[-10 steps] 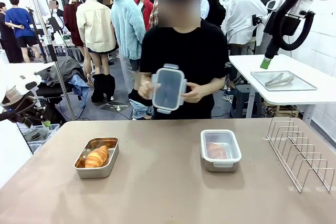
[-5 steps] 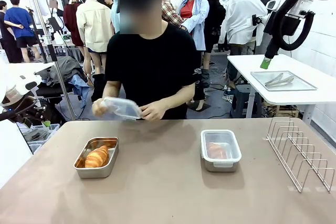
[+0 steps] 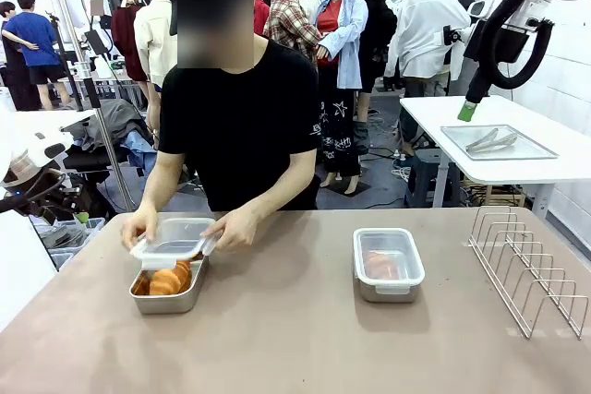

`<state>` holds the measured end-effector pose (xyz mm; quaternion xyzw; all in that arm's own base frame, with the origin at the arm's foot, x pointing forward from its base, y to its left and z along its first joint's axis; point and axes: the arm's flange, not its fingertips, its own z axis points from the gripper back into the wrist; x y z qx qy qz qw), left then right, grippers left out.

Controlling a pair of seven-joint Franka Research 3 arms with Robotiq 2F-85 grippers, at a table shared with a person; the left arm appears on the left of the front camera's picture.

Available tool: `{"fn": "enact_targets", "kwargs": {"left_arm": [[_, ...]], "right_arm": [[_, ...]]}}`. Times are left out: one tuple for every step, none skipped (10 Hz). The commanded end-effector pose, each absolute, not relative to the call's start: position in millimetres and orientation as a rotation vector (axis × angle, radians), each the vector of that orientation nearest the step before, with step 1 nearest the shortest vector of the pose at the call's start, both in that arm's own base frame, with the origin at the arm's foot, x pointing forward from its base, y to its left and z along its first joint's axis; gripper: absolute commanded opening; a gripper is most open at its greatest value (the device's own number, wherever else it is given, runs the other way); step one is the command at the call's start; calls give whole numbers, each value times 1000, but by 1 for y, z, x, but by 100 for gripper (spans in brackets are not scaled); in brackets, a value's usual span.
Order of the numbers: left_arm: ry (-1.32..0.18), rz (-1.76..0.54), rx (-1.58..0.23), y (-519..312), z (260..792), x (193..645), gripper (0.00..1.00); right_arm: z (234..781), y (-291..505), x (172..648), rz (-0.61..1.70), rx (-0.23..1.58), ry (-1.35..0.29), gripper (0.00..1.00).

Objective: Place the bread in airtight containers.
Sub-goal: Release when the human grabs the Airtight Container lid.

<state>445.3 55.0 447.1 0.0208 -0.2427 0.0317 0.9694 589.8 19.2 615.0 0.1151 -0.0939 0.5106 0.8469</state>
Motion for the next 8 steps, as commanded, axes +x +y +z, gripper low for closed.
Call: {"fn": "enact_targets", "kwargs": {"left_arm": [[-492, 78, 53, 55, 448, 445, 67], [-492, 78, 53, 55, 448, 445, 67], [-492, 78, 53, 55, 448, 445, 67], [-492, 78, 53, 55, 448, 445, 67], [-492, 78, 53, 55, 448, 445, 67], [-492, 78, 53, 55, 448, 445, 67], [-492, 78, 53, 55, 448, 445, 67], [-492, 78, 53, 55, 448, 445, 67]], "right_arm": [[615, 23, 593, 1059, 238, -192, 97], [615, 23, 593, 1059, 238, -192, 97], [615, 23, 593, 1059, 238, -192, 97], [615, 23, 593, 1059, 238, -192, 97], [615, 23, 593, 1059, 238, -192, 97], [615, 23, 593, 1059, 238, -192, 97], [615, 23, 593, 1059, 238, -192, 97], [615, 23, 593, 1059, 238, -192, 97]]}}
